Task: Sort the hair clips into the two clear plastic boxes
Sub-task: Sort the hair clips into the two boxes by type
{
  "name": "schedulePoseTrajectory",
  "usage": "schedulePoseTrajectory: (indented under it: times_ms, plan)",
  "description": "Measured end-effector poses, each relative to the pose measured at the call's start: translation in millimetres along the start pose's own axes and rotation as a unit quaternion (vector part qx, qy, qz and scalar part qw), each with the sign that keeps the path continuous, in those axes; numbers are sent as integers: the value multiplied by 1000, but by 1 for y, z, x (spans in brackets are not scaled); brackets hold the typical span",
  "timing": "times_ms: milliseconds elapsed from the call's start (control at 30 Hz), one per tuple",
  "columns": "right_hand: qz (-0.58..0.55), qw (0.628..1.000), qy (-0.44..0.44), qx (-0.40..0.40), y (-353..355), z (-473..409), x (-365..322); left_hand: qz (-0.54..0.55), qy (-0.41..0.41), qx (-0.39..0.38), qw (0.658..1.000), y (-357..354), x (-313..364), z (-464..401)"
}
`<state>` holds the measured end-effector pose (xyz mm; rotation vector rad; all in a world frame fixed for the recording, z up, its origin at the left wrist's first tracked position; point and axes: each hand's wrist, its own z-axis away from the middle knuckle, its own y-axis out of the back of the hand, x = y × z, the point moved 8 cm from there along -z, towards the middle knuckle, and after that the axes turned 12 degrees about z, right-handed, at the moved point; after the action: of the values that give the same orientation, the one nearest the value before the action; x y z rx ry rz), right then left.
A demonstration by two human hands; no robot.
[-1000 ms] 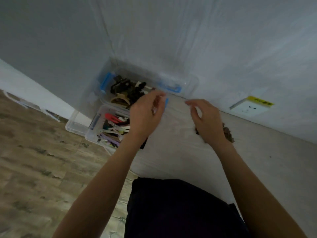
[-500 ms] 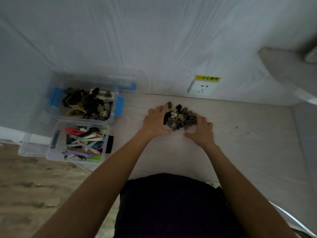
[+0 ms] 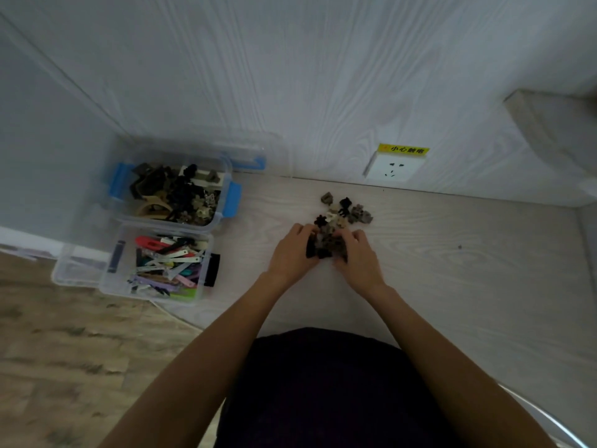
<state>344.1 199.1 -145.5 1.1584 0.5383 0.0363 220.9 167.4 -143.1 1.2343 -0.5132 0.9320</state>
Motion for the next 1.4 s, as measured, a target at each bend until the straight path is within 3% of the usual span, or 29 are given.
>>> schedulePoseTrajectory:
  times_ms: [267,400,767,967,1100,1300,1400]
  plan:
    - [-116,991,10,-59,-7,3,-8,130,29,-27,991,-5,-10,9]
    - [-141,987,3,-70,-9,-1,-6,124,14,-36,992,-5,-10,7]
    - [-217,976,7,8,13,-3,-7,222,26,13,975,10,-6,13]
    - [-309,945,101,30,57,-14,-88,260,-33,146,954,103,16,39]
    - [-321,930,177,-7,68,-36,-174,239,-58,240,939,182,2,59]
    - [-221,944,237,-54,47,-65,-252,166,-17,275,947,244,-55,69]
    - [-151,960,236,-29,42,-80,-266,73,57,287,953,266,-86,73]
